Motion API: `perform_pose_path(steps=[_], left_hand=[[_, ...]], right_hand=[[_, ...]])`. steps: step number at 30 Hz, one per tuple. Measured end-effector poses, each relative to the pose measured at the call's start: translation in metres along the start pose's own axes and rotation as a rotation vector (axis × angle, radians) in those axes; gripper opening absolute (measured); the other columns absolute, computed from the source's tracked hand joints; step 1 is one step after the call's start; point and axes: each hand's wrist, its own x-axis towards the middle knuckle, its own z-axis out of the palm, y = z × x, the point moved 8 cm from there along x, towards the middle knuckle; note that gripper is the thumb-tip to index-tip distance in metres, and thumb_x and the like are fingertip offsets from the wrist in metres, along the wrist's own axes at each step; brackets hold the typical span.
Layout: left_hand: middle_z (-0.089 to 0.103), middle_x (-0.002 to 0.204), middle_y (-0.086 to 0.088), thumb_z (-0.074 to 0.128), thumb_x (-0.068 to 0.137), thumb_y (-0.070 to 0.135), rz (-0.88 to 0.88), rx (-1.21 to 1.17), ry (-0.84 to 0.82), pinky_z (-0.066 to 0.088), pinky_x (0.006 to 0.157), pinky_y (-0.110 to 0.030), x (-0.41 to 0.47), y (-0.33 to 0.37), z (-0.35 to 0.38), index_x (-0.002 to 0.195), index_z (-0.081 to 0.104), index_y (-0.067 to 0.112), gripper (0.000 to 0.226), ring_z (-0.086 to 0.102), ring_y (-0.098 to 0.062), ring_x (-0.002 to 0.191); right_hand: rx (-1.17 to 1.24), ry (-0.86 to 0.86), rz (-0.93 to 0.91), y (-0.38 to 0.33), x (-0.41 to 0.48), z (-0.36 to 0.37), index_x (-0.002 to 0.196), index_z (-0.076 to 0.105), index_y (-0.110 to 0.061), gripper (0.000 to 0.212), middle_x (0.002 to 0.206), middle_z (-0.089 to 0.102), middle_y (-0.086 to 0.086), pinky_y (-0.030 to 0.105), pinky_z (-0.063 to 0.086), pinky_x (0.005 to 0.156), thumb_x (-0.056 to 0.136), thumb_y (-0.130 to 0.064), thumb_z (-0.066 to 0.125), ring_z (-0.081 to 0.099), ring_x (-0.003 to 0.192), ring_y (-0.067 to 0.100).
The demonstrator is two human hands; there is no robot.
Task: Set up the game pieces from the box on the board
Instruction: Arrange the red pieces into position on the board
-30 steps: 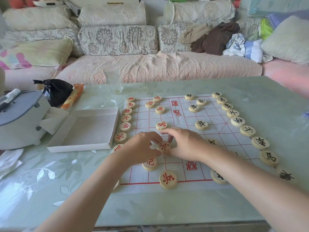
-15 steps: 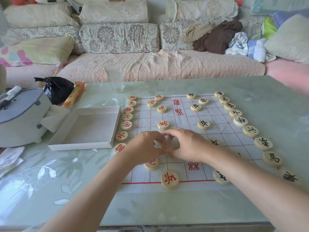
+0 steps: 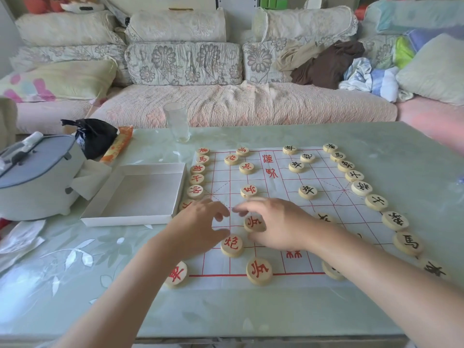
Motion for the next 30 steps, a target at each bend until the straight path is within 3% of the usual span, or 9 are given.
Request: perform_pose_path(steps=[4,6,9,11,15,19,23,27,30], left_hand=[[0.054,0.105,0.021,0.071,0.066,0.065,0.002,0.127,-0.052,0.04,0.088,-0.025,-0.018,-0.002,0.003,0.113,0.057,0.039,0.055,0.048,-0.005,0.104],[0.053,0.105,0.022,0.072,0.063,0.065,0.01,0.158,-0.032,0.037,0.09,-0.026,-0.022,-0.002,0.003,0.113,0.057,0.039,0.058,0.045,-0.005,0.106],[0.055,0.105,0.021,0.072,0.066,0.062,0.037,0.147,-0.021,0.036,0.089,-0.025,-0.026,-0.003,0.005,0.113,0.057,0.039,0.055,0.046,-0.005,0.106],[0.059,0.107,0.021,0.073,0.069,0.057,0.059,0.111,-0.015,0.036,0.09,-0.024,-0.027,-0.003,0.008,0.112,0.058,0.037,0.05,0.051,-0.007,0.106],[0.065,0.107,0.021,0.075,0.071,0.051,0.094,0.067,0.01,0.039,0.093,-0.027,-0.025,-0.002,0.009,0.113,0.06,0.035,0.047,0.054,-0.009,0.107],[0.065,0.105,0.022,0.075,0.072,0.047,0.086,0.022,-0.002,0.042,0.089,-0.028,-0.024,-0.003,0.009,0.115,0.061,0.034,0.047,0.055,-0.007,0.103],[0.064,0.102,0.022,0.075,0.073,0.046,0.093,0.025,-0.009,0.043,0.084,-0.026,-0.023,-0.001,0.011,0.11,0.062,0.036,0.04,0.056,-0.006,0.1],[0.061,0.107,0.02,0.076,0.072,0.048,0.072,0.011,-0.004,0.042,0.088,-0.023,-0.026,-0.005,0.003,0.116,0.06,0.034,0.049,0.051,-0.005,0.102],[0.055,0.098,0.017,0.076,0.074,0.044,0.047,-0.011,0.076,0.038,0.076,-0.016,-0.033,-0.017,-0.018,0.11,0.061,0.031,0.041,0.049,-0.006,0.095]], right_hand=[[-0.036,-0.096,-0.029,-0.02,0.003,0.018,0.134,0.046,-0.051,0.058,0.121,0.061,-0.028,0.011,0.038,0.075,0.084,-0.028,0.063,0.055,0.102,0.002],[-0.044,-0.093,-0.032,-0.026,0.005,0.019,0.136,0.045,-0.049,0.06,0.116,0.061,-0.028,0.01,0.032,0.07,0.082,-0.033,0.066,0.05,0.095,0.001],[-0.107,-0.076,-0.017,-0.029,0.005,0.019,0.143,0.037,-0.045,0.072,0.115,0.058,-0.023,0.023,0.035,0.077,0.079,-0.055,0.068,0.052,0.102,0.005],[-0.123,-0.064,-0.021,-0.029,0.004,0.02,0.144,0.036,-0.044,0.074,0.12,0.056,-0.023,0.025,0.036,0.083,0.078,-0.06,0.065,0.053,0.11,0.006],[-0.074,-0.066,-0.04,-0.033,0.002,0.025,0.134,0.042,-0.048,0.06,0.114,0.06,-0.027,0.021,0.037,0.077,0.078,-0.053,0.065,0.055,0.1,0.002],[-0.074,-0.04,-0.026,-0.036,0.002,0.023,0.121,0.048,-0.048,0.049,0.104,0.062,-0.022,0.027,0.046,0.078,0.077,-0.056,0.065,0.058,0.095,0.004],[-0.086,-0.064,-0.015,-0.036,0.003,0.024,0.126,0.046,-0.047,0.058,0.108,0.061,-0.022,0.028,0.045,0.079,0.074,-0.058,0.069,0.057,0.099,0.006],[-0.086,-0.058,-0.005,-0.035,0.002,0.023,0.133,0.042,-0.048,0.065,0.118,0.057,-0.022,0.026,0.041,0.083,0.075,-0.058,0.068,0.055,0.109,0.006],[-0.037,-0.008,-0.008,-0.043,0.001,0.014,0.139,0.041,-0.045,0.061,0.129,0.051,-0.025,0.023,0.035,0.084,0.083,-0.051,0.064,0.051,0.113,0.001]])
